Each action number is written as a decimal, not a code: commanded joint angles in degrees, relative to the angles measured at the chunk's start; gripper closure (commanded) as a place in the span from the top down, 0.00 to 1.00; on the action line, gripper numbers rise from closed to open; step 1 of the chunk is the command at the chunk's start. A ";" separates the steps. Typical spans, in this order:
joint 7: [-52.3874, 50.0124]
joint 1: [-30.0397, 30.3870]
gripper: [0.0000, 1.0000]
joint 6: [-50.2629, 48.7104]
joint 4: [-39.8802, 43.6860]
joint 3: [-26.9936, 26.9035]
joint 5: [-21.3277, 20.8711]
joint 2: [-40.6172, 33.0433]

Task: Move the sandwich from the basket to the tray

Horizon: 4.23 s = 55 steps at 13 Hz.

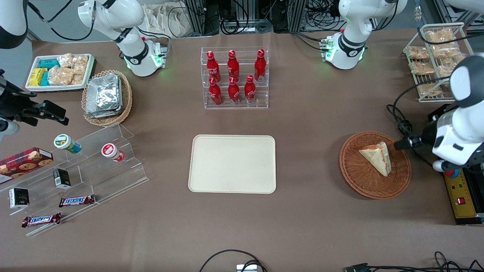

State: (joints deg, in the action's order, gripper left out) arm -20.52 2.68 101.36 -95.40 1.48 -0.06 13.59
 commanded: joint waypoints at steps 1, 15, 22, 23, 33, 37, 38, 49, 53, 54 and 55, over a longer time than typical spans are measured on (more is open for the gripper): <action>-14.49 1.01 1.00 8.56 -7.85 -0.51 -0.55 -0.24; -21.14 1.10 0.98 40.67 -28.61 -0.86 -0.46 6.00; -18.44 0.66 0.00 27.82 -21.08 -0.69 -0.55 3.55; -16.33 0.66 0.00 21.49 -17.57 -0.69 -0.47 2.85; -0.04 -9.68 0.00 -15.30 15.95 0.72 -0.11 3.46; -3.10 -22.25 0.00 -14.09 16.64 0.72 0.15 8.36; -6.25 -24.37 0.00 -13.04 18.65 0.81 0.59 11.34; -18.50 -34.93 0.00 10.17 24.92 3.97 0.68 34.39; -17.89 -35.46 0.03 16.23 21.49 3.97 0.42 34.57; -17.89 -35.37 0.32 16.15 21.48 3.97 0.50 34.31; -18.41 -35.29 0.99 15.72 21.48 3.97 0.59 33.96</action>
State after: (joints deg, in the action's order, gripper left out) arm -38.72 -32.21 116.88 -73.32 5.88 0.34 48.76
